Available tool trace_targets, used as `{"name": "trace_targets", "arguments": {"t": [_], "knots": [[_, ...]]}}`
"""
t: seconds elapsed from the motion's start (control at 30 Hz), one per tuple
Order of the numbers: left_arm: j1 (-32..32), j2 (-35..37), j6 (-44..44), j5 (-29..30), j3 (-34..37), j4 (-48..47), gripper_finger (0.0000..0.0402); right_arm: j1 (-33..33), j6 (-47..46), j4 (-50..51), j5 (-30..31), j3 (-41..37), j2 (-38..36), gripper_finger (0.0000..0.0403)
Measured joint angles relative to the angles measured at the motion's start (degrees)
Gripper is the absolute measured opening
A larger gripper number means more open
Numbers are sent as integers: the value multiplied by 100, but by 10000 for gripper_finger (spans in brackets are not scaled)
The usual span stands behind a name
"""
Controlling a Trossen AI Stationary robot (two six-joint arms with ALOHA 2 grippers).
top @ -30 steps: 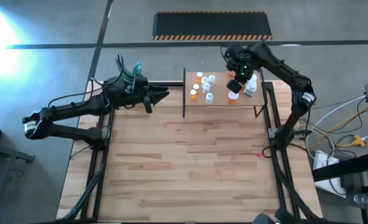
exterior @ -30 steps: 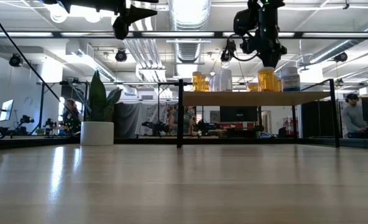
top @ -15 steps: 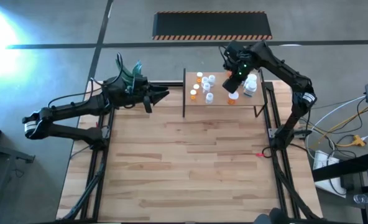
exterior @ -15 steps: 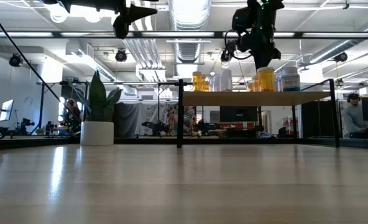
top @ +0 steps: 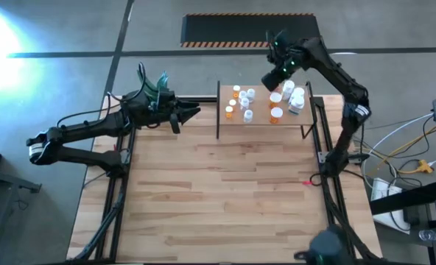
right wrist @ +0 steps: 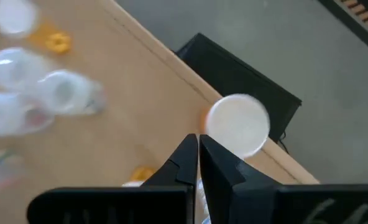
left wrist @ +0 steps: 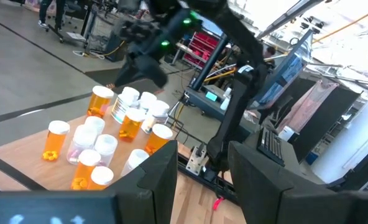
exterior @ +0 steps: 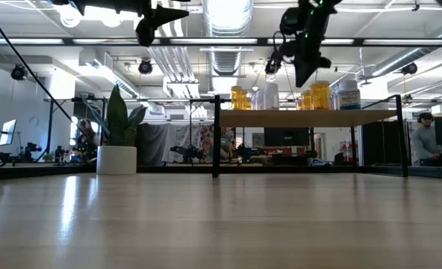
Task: Pick and place medicine bottles onto shelf by color
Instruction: Adjust the pill bottles on the shelf
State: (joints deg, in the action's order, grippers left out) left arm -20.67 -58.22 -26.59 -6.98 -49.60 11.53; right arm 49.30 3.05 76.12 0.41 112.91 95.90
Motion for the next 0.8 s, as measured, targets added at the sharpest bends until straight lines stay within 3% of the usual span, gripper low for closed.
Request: {"name": "trace_targets", "arguments": {"t": [0.13, 0.33, 0.8], "knots": [[1, 0, 0, 0, -8, 1, 127, 236, 104, 64, 37, 345, 505, 8], [0, 0, -2, 0, -9, 2, 127, 288, 217, 605, 653, 970, 1058, 8], [2, 0, -2, 0, -9, 4, 127, 250, 308, 1016, 317, 1217, 1274, 8]]}}
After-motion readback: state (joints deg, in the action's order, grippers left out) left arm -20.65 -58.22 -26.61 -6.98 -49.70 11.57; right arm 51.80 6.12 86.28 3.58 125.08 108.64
